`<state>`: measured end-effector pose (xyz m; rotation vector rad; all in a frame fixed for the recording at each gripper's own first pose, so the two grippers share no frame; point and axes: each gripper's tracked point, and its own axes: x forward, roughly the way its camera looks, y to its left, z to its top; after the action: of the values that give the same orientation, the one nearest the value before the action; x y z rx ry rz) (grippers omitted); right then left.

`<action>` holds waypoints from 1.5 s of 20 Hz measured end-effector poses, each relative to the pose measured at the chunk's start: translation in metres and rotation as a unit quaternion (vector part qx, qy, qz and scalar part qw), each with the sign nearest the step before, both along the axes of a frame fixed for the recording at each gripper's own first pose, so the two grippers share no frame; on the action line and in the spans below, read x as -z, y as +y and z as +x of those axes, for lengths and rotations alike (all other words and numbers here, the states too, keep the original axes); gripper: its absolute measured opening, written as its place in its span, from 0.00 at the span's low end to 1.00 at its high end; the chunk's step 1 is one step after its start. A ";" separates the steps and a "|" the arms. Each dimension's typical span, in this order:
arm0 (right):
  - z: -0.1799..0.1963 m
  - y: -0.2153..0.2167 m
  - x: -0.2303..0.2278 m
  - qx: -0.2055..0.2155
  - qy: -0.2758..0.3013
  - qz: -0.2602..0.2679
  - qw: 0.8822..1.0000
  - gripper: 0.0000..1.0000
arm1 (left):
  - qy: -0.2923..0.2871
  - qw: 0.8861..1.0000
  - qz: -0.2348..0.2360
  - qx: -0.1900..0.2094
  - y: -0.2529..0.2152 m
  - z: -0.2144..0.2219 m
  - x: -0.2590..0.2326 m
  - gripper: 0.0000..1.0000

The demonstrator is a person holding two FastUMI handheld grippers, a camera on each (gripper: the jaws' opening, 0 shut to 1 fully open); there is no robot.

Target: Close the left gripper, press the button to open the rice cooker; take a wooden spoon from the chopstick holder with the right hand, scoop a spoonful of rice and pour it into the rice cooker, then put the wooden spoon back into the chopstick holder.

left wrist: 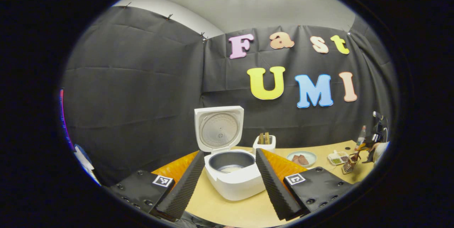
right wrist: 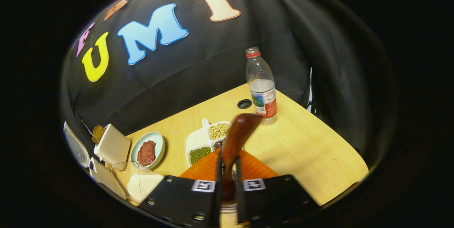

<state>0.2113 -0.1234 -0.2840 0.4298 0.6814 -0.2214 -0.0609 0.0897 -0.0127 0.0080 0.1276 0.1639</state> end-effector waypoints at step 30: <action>0.011 0.213 -0.102 -0.125 -0.127 -0.083 0.980 0.07 | -0.005 0.999 -0.033 0.011 0.092 0.013 0.027 0.99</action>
<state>0.2226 0.0894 -0.1825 0.2042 0.4546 0.0156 -0.0478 0.1817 -0.0394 -0.0562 0.1233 0.1368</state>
